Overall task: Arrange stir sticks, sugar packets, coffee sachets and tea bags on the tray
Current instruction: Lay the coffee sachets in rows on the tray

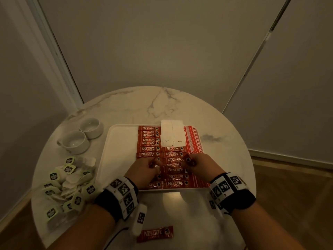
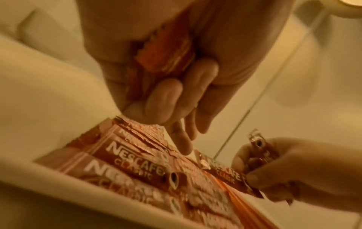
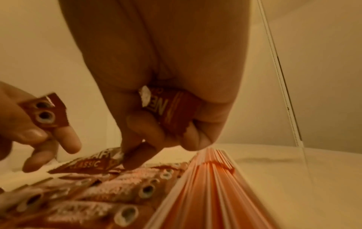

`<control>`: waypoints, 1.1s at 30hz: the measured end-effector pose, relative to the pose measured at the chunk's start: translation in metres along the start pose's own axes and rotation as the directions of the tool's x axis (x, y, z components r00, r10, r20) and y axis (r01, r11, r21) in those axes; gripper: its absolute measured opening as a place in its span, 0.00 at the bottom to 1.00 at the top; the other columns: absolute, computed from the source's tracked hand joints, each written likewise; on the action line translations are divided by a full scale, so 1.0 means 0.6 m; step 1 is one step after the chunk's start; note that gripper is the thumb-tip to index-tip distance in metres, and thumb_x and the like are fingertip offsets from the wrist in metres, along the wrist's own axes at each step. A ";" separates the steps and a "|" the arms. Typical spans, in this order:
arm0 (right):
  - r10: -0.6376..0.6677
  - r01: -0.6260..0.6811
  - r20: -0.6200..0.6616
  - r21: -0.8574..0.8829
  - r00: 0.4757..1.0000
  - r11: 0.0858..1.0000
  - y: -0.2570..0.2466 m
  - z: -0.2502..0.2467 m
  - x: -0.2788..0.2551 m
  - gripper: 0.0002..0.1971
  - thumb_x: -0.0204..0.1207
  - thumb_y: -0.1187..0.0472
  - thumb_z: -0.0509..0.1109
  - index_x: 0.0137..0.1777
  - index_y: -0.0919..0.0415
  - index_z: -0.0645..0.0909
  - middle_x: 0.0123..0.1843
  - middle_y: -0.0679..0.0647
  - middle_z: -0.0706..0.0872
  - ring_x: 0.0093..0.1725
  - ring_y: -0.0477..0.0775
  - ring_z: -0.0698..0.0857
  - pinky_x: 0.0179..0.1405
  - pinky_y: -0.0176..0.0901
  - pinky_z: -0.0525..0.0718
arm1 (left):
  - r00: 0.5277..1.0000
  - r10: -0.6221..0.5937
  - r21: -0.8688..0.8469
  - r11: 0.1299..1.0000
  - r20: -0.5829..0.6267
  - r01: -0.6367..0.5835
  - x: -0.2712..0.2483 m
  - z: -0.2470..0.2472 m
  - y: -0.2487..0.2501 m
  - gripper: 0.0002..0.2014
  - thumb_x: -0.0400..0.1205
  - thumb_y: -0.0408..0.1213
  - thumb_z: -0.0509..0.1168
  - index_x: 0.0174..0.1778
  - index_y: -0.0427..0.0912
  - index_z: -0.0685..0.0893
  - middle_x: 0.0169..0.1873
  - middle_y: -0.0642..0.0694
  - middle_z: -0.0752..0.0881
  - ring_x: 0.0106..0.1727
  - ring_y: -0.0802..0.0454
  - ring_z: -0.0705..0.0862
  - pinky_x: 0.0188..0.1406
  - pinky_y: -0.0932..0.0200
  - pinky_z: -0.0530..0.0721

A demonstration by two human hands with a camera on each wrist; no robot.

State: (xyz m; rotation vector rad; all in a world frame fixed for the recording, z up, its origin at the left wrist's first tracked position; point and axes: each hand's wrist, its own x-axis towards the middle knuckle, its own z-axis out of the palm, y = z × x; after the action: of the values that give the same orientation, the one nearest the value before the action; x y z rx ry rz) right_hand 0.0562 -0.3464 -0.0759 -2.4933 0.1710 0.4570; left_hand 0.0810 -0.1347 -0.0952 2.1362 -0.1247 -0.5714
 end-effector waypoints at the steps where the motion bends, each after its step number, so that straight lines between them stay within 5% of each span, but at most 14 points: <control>1: 0.018 -0.018 0.005 -0.001 1.000 1.000 0.003 0.002 0.002 0.07 0.82 0.53 0.66 0.49 0.53 0.85 0.44 0.46 0.85 0.43 0.45 0.84 0.55 0.42 0.81 | 1.000 0.011 0.022 1.000 0.015 -0.011 -0.003 0.005 0.000 0.07 0.82 0.38 0.65 0.53 0.51 0.85 0.52 0.57 0.85 0.49 0.64 0.82 0.43 0.69 0.78; 6: 0.058 -0.057 0.077 -0.016 0.995 0.998 0.011 0.011 0.007 0.06 0.81 0.58 0.67 0.53 0.52 0.85 0.48 0.47 0.85 0.47 0.47 0.85 0.51 0.40 0.79 | 0.990 0.039 0.212 0.975 0.135 -0.067 -0.021 0.029 0.007 0.14 0.85 0.37 0.60 0.64 0.52 0.82 0.62 0.56 0.81 0.64 0.57 0.79 0.67 0.59 0.74; 11: 0.053 -0.048 0.081 -0.062 0.995 0.997 0.016 0.016 0.000 0.11 0.81 0.59 0.66 0.60 0.54 0.85 0.56 0.51 0.87 0.54 0.51 0.86 0.62 0.49 0.82 | 0.979 0.052 0.352 0.928 0.198 -0.120 -0.026 0.044 0.006 0.18 0.85 0.41 0.58 0.72 0.55 0.77 0.72 0.55 0.76 0.72 0.55 0.74 0.74 0.55 0.68; 16: -0.003 0.006 0.022 -0.106 1.000 0.994 0.017 0.015 -0.003 0.10 0.80 0.58 0.68 0.58 0.55 0.85 0.57 0.51 0.86 0.52 0.49 0.84 0.58 0.43 0.81 | 0.961 0.036 0.465 0.870 0.273 -0.165 -0.022 0.052 0.007 0.19 0.86 0.42 0.56 0.74 0.58 0.74 0.74 0.54 0.74 0.74 0.51 0.72 0.77 0.51 0.67; 21: 0.017 -0.013 -0.058 0.058 0.998 0.998 0.016 0.002 -0.006 0.14 0.78 0.57 0.70 0.63 0.53 0.78 0.58 0.49 0.85 0.49 0.46 0.83 0.52 0.39 0.80 | 0.977 0.099 0.403 0.900 0.186 -0.168 -0.031 0.044 0.016 0.16 0.86 0.44 0.57 0.70 0.54 0.78 0.68 0.54 0.80 0.67 0.54 0.78 0.70 0.56 0.74; 25: -0.020 0.011 0.027 0.285 0.999 0.958 -0.019 -0.016 -0.012 0.09 0.82 0.60 0.63 0.61 0.53 0.74 0.58 0.52 0.85 0.52 0.51 0.87 0.55 0.50 0.86 | 0.992 0.126 -0.014 0.992 -0.028 -0.127 -0.024 0.019 0.035 0.15 0.79 0.49 0.68 0.61 0.54 0.81 0.52 0.63 0.81 0.52 0.64 0.81 0.55 0.61 0.82; 29: -0.214 0.202 0.125 0.106 0.969 0.974 -0.078 -0.015 -0.010 0.09 0.83 0.60 0.62 0.58 0.58 0.81 0.51 0.51 0.83 0.42 0.45 0.81 0.42 0.36 0.80 | 0.982 0.179 -0.116 0.976 -0.056 -0.184 -0.016 -0.015 0.056 0.08 0.76 0.45 0.72 0.49 0.59 0.84 0.43 0.61 0.86 0.47 0.67 0.83 0.48 0.67 0.78; 33: -0.256 0.249 0.087 0.088 0.963 0.965 -0.096 -0.015 0.012 0.09 0.80 0.61 0.67 0.59 0.57 0.83 0.45 0.47 0.86 0.40 0.41 0.84 0.39 0.31 0.79 | 0.980 0.071 -0.230 0.967 -0.186 -0.114 -0.009 -0.052 0.038 0.04 0.77 0.36 0.71 0.37 0.46 0.86 0.35 0.50 0.89 0.37 0.61 0.87 0.40 0.64 0.83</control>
State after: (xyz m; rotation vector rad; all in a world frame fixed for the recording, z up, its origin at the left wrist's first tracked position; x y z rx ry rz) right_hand 0.0783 -0.3046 -0.0411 -2.3694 -0.1649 0.4547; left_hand 0.0927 -0.1235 -0.0598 1.9233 -0.0541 -0.3225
